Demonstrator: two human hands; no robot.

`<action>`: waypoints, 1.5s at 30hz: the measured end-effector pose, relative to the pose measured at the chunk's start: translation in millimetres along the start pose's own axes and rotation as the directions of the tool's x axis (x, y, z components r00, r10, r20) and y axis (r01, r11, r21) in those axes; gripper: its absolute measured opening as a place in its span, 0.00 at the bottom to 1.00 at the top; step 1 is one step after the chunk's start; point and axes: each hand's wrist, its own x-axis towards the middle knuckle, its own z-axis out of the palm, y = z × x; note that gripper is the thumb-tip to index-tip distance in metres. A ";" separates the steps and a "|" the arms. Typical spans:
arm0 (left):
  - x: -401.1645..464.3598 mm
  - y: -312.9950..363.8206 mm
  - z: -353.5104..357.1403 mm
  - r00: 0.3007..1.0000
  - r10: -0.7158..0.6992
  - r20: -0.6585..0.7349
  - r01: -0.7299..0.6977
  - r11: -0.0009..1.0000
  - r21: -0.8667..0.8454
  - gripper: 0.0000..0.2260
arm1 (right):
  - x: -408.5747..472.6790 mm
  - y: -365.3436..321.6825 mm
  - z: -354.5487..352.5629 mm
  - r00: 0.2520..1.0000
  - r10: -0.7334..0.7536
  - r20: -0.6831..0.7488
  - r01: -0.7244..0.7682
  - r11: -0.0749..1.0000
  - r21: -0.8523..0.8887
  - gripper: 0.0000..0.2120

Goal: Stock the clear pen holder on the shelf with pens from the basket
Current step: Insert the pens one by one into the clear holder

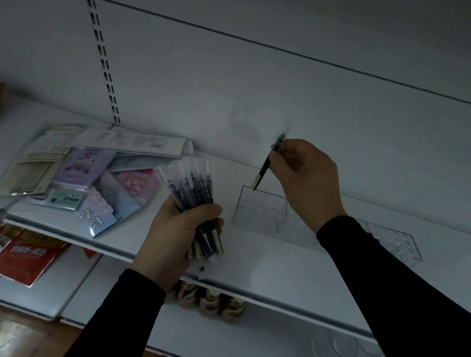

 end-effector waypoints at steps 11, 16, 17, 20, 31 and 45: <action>-2.1 -0.5 0.4 1.000 -0.026 0.007 0.026 1.000 -0.010 0.06 | -4.2 3.6 -0.8 1.000 -0.002 0.012 0.002 1.000 0.020 0.03; -1.8 -1.7 0.7 0.999 -0.028 0.017 0.028 1.000 -0.010 0.05 | -0.5 2.4 0.1 0.999 -0.002 -0.040 0.004 0.998 0.059 0.02; -1.8 -1.9 0.3 0.999 -0.027 0.018 0.028 1.000 -0.007 0.05 | 0.6 2.4 0.5 0.999 -0.004 -0.051 0.007 0.999 0.053 0.02; -0.8 -2.3 0.6 1.000 -0.022 0.012 0.023 1.000 -0.006 0.06 | 1.3 4.3 2.5 0.999 -0.028 -0.029 0.028 1.000 -0.007 0.04; -1.6 -1.5 2.1 0.999 -0.048 0.002 0.048 0.999 -0.006 0.09 | -4.0 13.7 12.1 0.996 -0.006 0.094 0.019 0.991 -0.134 0.01; -5.6 1.4 2.5 0.997 -0.079 -0.008 0.079 0.997 0.009 0.08 | -7.9 13.3 12.7 0.991 -0.068 0.118 0.087 0.983 -0.160 0.01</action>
